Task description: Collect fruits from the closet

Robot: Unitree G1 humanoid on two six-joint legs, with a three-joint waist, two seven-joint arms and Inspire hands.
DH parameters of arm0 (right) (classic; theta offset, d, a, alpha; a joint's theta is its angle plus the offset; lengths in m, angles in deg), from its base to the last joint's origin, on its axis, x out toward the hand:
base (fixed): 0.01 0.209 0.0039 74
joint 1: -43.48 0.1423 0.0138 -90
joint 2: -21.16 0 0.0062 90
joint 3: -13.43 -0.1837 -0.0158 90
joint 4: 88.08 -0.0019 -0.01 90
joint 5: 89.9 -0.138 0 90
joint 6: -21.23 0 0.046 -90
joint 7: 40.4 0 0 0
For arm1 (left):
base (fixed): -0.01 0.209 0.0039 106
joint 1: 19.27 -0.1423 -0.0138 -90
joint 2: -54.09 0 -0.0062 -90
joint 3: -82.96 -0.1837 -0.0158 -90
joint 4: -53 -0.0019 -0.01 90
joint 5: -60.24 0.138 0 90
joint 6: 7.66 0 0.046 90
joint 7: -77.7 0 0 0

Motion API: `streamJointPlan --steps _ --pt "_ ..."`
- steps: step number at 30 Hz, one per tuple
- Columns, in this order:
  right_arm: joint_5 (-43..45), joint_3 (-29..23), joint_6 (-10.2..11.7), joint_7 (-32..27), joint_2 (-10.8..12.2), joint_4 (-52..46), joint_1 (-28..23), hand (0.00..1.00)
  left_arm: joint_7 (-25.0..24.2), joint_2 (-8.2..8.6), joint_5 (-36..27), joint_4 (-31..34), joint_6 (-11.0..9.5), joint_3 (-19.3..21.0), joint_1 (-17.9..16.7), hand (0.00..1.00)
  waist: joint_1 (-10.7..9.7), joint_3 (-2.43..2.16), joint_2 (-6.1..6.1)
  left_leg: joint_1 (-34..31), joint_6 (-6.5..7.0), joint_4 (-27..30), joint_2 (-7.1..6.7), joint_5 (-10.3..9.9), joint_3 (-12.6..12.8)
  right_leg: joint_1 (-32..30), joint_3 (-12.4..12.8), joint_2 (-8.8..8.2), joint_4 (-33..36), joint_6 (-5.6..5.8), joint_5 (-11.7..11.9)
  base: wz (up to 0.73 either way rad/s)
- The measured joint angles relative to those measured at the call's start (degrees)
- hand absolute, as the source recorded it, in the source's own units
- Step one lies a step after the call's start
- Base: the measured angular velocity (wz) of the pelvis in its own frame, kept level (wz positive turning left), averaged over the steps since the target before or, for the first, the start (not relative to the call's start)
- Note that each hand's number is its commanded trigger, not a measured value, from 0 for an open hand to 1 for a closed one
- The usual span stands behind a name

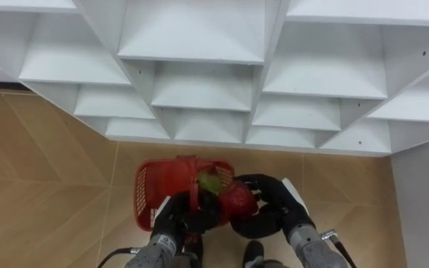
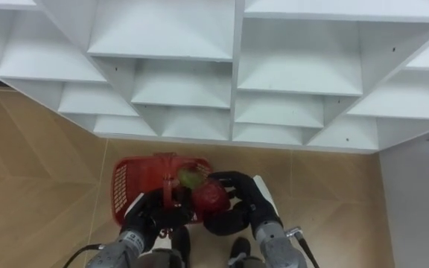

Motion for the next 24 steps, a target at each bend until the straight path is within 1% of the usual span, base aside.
streamJointPlan --steps 2,4,6,10,21,23,24 --pt "0.2 -0.01 0.0 0.18 0.21 0.98 0.94 1.0 -0.09 -0.05 0.01 -0.07 0.0 0.01 0.07 1.0 -0.08 0.32 -0.25 0.0 0.01 0.0 0.04 0.0 0.01 -0.01 -0.03 0.01 0.02 0.0 0.0 0.0" --pt "0.37 -0.03 0.0 0.22 0.24 1.27 1.09 1.0 -0.11 -0.01 0.01 -0.07 0.01 -0.04 -0.02 1.0 -0.07 0.45 -0.33 -0.11 0.06 0.0 0.08 -0.05 -0.14 -0.06 -0.15 0.04 0.0 0.0 0.0 0.0" --pt "0.38 -0.06 0.03 0.21 0.43 1.54 1.05 1.0 -0.1 0.0 0.0 -0.07 0.03 -0.04 -0.1 1.0 -0.08 0.45 -0.33 -0.23 0.09 0.05 0.15 -0.08 -0.14 -0.09 -0.27 0.07 -0.05 -0.02 0.03 0.0" --pt "0.37 -0.63 0.23 0.26 1.53 3.21 1.59 1.0 0.0 -0.02 0.0 -0.06 0.03 0.1 -0.07 1.0 -0.08 0.45 -0.31 -0.85 0.01 0.47 0.47 -0.19 -0.14 -0.46 -0.41 0.31 -0.09 -0.21 0.15 0.0" --pt "0.2 -0.57 1.15 0.94 1.82 6.03 3.43 1.0 0.02 -0.01 -0.55 -0.07 0.03 -0.09 -0.24 1.0 0.22 0.42 -0.25 -0.98 -0.01 0.5 0.5 -0.17 -0.17 -0.61 -0.4 0.36 0.02 -0.26 0.18 0.0" --pt "0.23 -0.61 1.15 0.8 2.34 6.41 3.82 1.0 0.02 -0.01 -2.7 -0.07 0.04 -0.06 -0.31 1.0 0.25 0.42 -0.25 -0.99 -0.01 0.48 0.51 -0.17 -0.14 -0.62 -0.4 0.37 0.05 -0.27 0.17 0.0" --pt "0.25 -0.61 1.12 0.77 2.41 6.49 3.96 1.0 0.02 -0.02 -2.8 -0.07 0.04 -0.04 -0.3 1.0 0.25 0.42 -0.25 -1.0 -0.01 0.48 0.51 -0.17 -0.14 -0.64 -0.4 0.36 0.05 -0.27 0.17 0.0"
